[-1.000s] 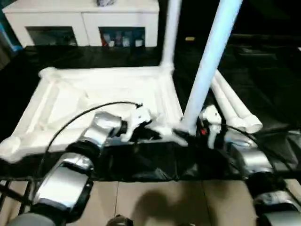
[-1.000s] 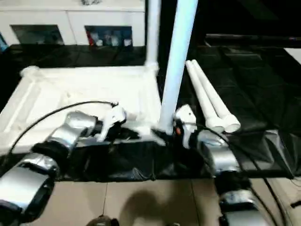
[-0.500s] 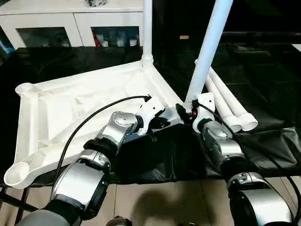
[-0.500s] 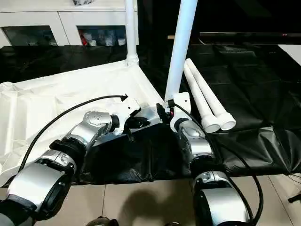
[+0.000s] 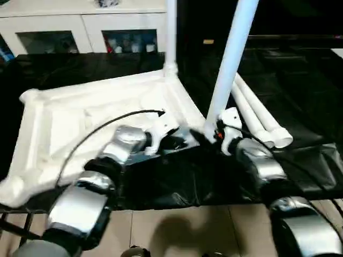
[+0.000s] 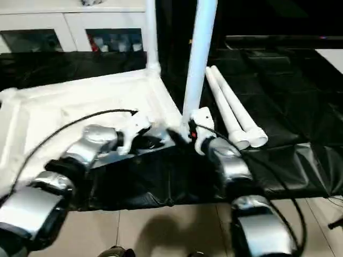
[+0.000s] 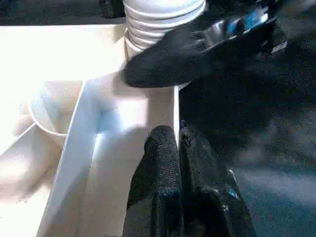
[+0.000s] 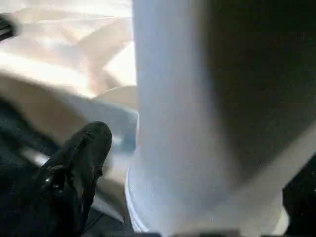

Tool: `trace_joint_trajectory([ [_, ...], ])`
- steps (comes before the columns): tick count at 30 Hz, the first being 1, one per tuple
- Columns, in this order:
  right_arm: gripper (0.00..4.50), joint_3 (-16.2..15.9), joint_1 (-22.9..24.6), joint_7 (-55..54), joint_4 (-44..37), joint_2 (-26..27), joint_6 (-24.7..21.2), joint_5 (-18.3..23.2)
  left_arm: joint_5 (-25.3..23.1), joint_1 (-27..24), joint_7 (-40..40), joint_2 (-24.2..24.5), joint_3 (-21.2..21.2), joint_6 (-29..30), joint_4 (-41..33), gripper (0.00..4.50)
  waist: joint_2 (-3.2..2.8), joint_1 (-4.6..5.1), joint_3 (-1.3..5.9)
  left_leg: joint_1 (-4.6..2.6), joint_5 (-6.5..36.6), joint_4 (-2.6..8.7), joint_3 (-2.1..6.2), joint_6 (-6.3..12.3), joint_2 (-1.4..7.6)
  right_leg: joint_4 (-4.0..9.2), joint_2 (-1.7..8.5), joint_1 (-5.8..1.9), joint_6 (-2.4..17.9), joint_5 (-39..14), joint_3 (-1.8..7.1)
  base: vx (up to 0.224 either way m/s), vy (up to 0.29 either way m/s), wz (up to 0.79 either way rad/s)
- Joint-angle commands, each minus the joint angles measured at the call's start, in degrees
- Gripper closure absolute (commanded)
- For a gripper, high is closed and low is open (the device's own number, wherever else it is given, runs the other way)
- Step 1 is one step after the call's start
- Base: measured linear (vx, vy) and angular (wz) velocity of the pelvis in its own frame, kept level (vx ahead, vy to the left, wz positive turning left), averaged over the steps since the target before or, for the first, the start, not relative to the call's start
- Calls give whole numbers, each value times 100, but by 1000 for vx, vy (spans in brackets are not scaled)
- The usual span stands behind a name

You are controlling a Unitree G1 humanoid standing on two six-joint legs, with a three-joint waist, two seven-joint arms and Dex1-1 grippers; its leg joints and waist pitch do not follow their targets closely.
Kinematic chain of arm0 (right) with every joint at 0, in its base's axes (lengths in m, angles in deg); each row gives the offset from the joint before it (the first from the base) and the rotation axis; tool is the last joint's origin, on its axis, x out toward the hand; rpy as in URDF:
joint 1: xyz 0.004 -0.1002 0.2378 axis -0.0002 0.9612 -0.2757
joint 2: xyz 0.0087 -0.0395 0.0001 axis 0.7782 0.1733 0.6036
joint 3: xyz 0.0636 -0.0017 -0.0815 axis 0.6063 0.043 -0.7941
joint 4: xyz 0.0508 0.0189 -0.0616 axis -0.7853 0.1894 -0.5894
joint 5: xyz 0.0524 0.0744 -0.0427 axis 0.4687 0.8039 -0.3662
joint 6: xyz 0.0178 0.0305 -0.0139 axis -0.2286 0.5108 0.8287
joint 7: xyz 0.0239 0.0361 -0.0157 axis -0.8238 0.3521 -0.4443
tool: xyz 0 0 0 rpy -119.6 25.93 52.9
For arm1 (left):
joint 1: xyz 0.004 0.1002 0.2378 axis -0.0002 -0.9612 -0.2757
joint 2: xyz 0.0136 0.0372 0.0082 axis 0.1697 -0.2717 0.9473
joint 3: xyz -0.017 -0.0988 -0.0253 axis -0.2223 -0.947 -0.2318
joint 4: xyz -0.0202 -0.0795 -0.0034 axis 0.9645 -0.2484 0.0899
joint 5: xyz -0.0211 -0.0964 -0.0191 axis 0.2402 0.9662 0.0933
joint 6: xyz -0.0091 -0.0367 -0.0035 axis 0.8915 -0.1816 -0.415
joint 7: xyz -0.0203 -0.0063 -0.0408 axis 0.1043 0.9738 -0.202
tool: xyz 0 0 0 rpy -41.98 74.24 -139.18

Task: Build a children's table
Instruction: Insert table leg to table base

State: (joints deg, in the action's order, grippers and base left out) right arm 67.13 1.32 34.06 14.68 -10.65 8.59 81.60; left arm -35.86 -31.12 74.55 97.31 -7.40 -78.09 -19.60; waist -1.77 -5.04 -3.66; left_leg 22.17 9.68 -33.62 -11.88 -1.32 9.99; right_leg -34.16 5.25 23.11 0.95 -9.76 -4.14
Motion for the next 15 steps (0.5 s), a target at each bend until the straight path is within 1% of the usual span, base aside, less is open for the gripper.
trace_joint_trajectory([
  [1, 13, -239, 92, 610, -203, -79, -98, -38, 122, -54, 477, -66, 120, -213, -192, 450, 7, -19, 457, -123, 1240, 358, 162, 507, 366, 334, 407, -309, 1627, -658, 238, 0, 0, 0],
  [2, 13, -301, 153, 964, -328, -185, -127, 3, 131, -64, 634, -13, 138, -217, -204, 450, 12, -27, 453, -125, 1281, 356, 161, 510, 367, 340, 402, -310, 1632, -672, 238, 0, 0, 0],
  [3, 13, -314, 168, 1039, -359, -207, -135, 16, 134, -68, 670, -3, 142, -227, -208, 450, 7, -33, 459, -124, 1233, 355, 166, 512, 380, 321, 408, -304, 1649, -600, 244, 0, 0, 0],
  [5, 13, -422, 298, 1667, -641, -384, -248, 147, 177, -97, 986, 74, 156, -300, -240, 450, 20, -36, 449, -118, 1260, 358, 166, 535, 369, 335, 410, -312, 1670, -621, 240, 0, 0, 0],
  [6, 13, -556, 437, 2269, -989, -584, -442, 293, 207, -130, 1305, 154, 161, -364, -293, 450, 30, -54, 452, -123, 1278, 354, 169, 568, 372, 341, 420, -328, 1660, -658, 243, 0, 0, 0],
  [8, 13, -610, 480, 2451, -1105, -657, -490, 328, 206, -138, 1376, 182, 165, -392, -305, 450, 24, -74, 456, -126, 1240, 351, 169, 605, 383, 336, 420, -319, 1656, -643, 250, 0, 0, 0],
  [9, 13, -679, 532, 2676, -1248, -746, -535, 373, 196, -143, 1479, 224, 184, -431, -309, 450, 19, -86, 449, -131, 1278, 355, 169, 585, 387, 345, 421, -300, 1657, -723, 247, 0, 0, 0],
  [10, 13, -700, 549, 2748, -1299, -774, -553, 386, 194, -144, 1518, 239, 188, -445, -308, 450, 18, -93, 450, -133, 1283, 358, 172, 562, 390, 345, 425, -301, 1647, -756, 249, 0, 0, 0],
  [11, 13, -740, 582, 2914, -1410, -833, -646, 421, 205, -154, 1655, 273, 206, -468, -316, 450, 18, -104, 447, -144, 1347, 363, 172, 509, 393, 352, 426, -288, 1646, -856, 250, 0, 0, 0],
  [12, 40, -792, 626, 3123, -1552, -902, -765, 468, 221, -167, 1814, 307, 227, -488, -329, 450, 27, -112, 440, -144, 1381, 370, 174, 480, 387, 360, 421, -297, 1626, -931, 253, 0, 0, 0],
  [14, 40, -847, 675, 3319, -1683, -963, -877, 489, 239, -193, 2010, 338, 250, -481, -370, 450, 24, -131, 445, -148, 1382, 374, 177, 455, 393, 360, 425, -293, 1622, -950, 254, 0, 0, 0],
  [15, 53, -899, 730, 3458, -1815, -1022, -964, 495, 254, -216, 2153, 361, 261, -467, -411, 450, 20, -145, 445, -153, 1368, 375, 179, 445, 403, 355, 430, -288, 1621, -926, 260, 0, 0, 0],
])
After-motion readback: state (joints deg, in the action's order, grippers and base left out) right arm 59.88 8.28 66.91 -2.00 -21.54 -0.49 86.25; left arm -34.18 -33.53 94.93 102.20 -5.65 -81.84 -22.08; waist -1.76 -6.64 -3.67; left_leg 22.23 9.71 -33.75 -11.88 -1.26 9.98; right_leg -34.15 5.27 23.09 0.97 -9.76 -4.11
